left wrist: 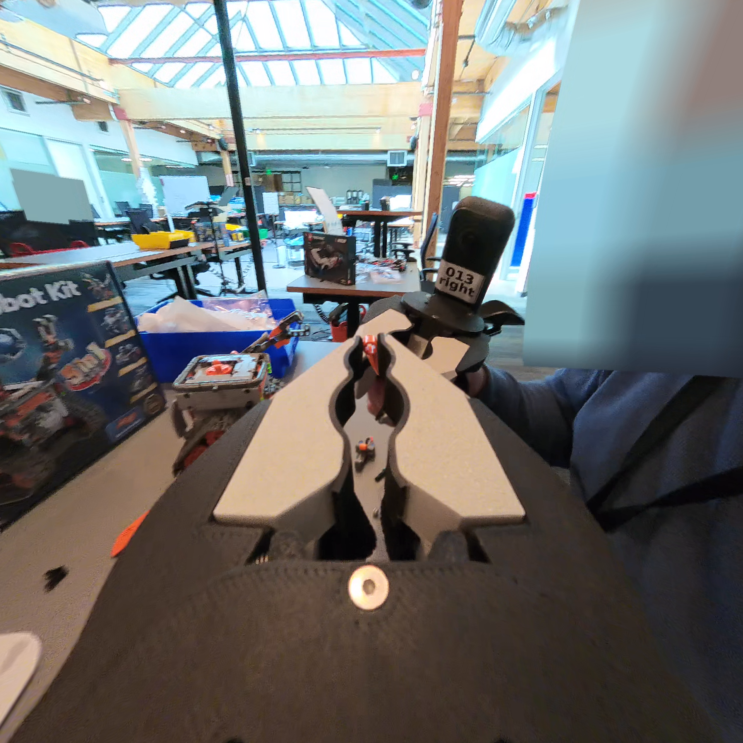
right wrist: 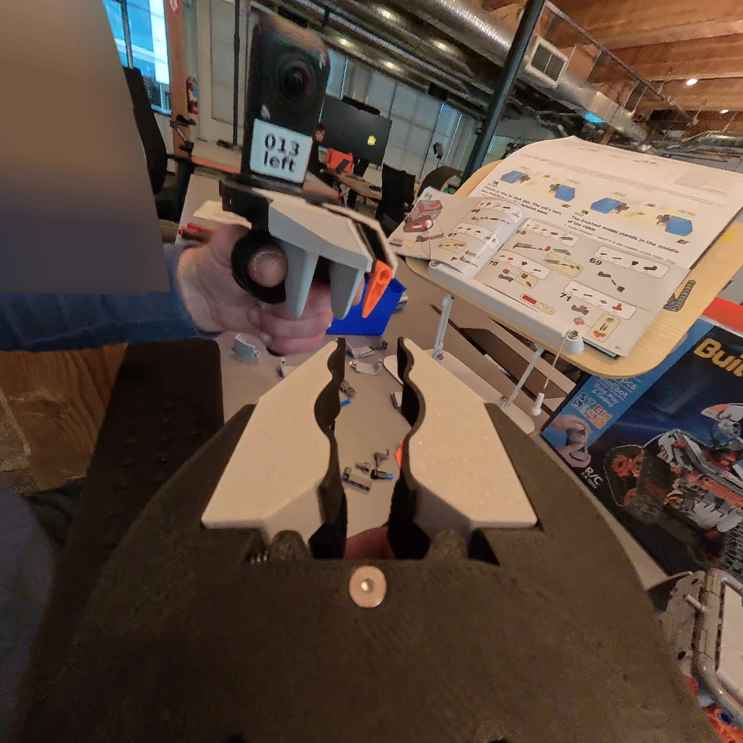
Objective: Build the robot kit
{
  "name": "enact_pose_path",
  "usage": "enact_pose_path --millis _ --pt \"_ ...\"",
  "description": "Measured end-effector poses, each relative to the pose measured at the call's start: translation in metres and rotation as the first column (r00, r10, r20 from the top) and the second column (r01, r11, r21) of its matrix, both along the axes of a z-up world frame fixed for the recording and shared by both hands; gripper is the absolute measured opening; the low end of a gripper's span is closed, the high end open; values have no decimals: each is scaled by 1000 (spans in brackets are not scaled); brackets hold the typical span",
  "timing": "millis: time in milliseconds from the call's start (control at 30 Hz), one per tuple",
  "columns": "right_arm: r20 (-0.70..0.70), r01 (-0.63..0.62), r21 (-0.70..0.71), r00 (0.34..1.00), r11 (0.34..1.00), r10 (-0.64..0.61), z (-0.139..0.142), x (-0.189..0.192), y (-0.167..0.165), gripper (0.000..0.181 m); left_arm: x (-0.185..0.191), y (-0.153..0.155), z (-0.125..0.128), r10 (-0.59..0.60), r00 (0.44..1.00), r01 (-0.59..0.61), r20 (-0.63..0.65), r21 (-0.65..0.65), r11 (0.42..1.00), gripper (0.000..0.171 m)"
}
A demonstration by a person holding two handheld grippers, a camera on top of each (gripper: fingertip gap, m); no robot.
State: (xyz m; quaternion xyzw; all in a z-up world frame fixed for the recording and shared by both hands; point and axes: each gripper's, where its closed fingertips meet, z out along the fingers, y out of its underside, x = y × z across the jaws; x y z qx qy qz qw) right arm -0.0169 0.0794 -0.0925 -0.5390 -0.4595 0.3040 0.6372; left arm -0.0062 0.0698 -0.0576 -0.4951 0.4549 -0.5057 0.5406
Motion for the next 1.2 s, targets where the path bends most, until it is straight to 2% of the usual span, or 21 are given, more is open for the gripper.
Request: enact_pose_path --millis 133,333,467,567,633,800,967,1100,1200 --pt "-78 32 16 996 999 -30 12 14 -1 21 14 4 -1 -10 998 12 56 -34 999 4" --pt "-23 179 144 984 973 -177 11 38 3 17 34 11 -7 34 995 -25 96 -93 995 4" --pt "67 324 331 929 886 -365 9 64 12 19 58 21 -6 96 986 -72 138 -166 984 4" --pt "108 391 450 869 803 -483 10 85 18 6 83 21 -5 109 984 -81 141 -189 979 4" --pt "118 409 477 847 778 -518 13 99 19 3 94 23 -3 105 979 -65 172 -224 972 4" --pt "147 423 470 828 775 -541 13 127 20 0 117 25 -4 55 974 18 222 -315 949 4" --pt "159 419 366 852 831 -499 2 145 20 0 135 27 -18 35 981 43 189 -390 920 5" --pt "141 374 177 906 911 -399 -16 155 18 0 145 26 -39 57 996 -31 67 -330 944 12" --pt "116 304 15 946 953 -303 -30 161 16 0 146 22 -57 63 997 -70 -36 -223 972 16"
